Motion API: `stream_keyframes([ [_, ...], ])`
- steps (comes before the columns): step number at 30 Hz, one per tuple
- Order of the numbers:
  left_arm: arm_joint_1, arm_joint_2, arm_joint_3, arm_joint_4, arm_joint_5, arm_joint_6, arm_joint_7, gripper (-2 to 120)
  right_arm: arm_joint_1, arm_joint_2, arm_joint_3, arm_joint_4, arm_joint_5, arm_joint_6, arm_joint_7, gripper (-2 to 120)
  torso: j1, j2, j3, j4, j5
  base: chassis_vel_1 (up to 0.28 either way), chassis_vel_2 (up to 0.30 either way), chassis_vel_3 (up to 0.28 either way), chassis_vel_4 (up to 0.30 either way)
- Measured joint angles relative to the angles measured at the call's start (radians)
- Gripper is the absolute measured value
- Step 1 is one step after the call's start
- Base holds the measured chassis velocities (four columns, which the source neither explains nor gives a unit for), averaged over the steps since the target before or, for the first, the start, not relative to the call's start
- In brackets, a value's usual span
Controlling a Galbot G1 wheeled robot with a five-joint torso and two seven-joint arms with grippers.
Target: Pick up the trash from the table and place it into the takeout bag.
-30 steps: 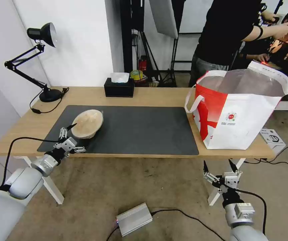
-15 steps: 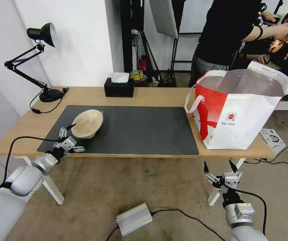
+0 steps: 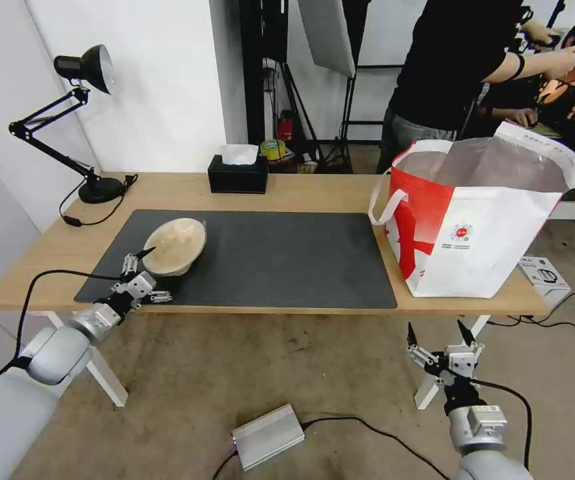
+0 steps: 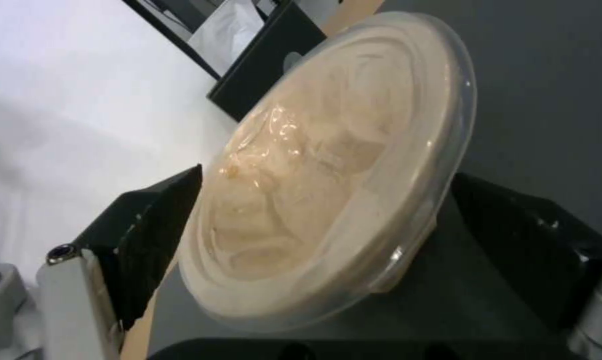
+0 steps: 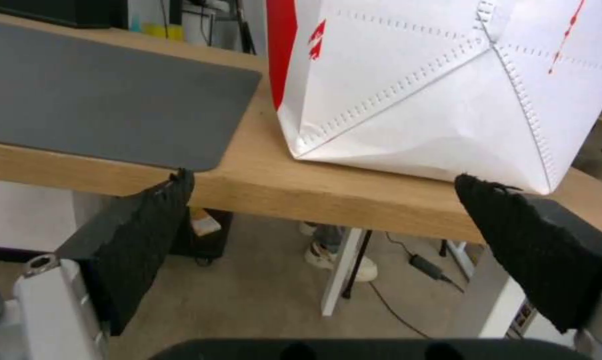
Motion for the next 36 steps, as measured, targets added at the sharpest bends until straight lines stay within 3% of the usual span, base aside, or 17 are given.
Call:
stream_keyframes([
  [14, -0.022, 0.003, 0.011, 0.007, -0.002, 0.0, -0.001, 99, 0.001, 0.002, -0.001, -0.008, -0.009, 0.009, 0.001, 100, 0.0, 0.0, 0.0, 0.0, 0.0, 0.0, 0.0, 0.0, 0.0],
  [22, -0.024, 0.0, 0.015, 0.008, -0.005, 0.0, -0.003, 74, 0.002, 0.005, -0.005, -0.01, -0.013, 0.011, 0.001, 100, 0.0, 0.0, 0.0, 0.0, 0.0, 0.0, 0.0, 0.0, 0.0],
  [30, -0.024, -0.007, 0.017, 0.009, -0.022, -0.003, -0.007, 40, 0.001, 0.007, -0.008, -0.011, -0.017, 0.013, 0.002, 100, 0.0, 0.0, 0.0, 0.0, 0.0, 0.0, 0.0, 0.0, 0.0],
  [36, -0.026, -0.011, 0.023, 0.016, -0.03, -0.005, -0.007, 23, 0.001, 0.007, -0.008, -0.011, -0.017, 0.013, 0.002, 100, 0.0, 0.0, 0.0, 0.0, -0.0001, 0.0, 0.0, 0.0, 0.0],
])
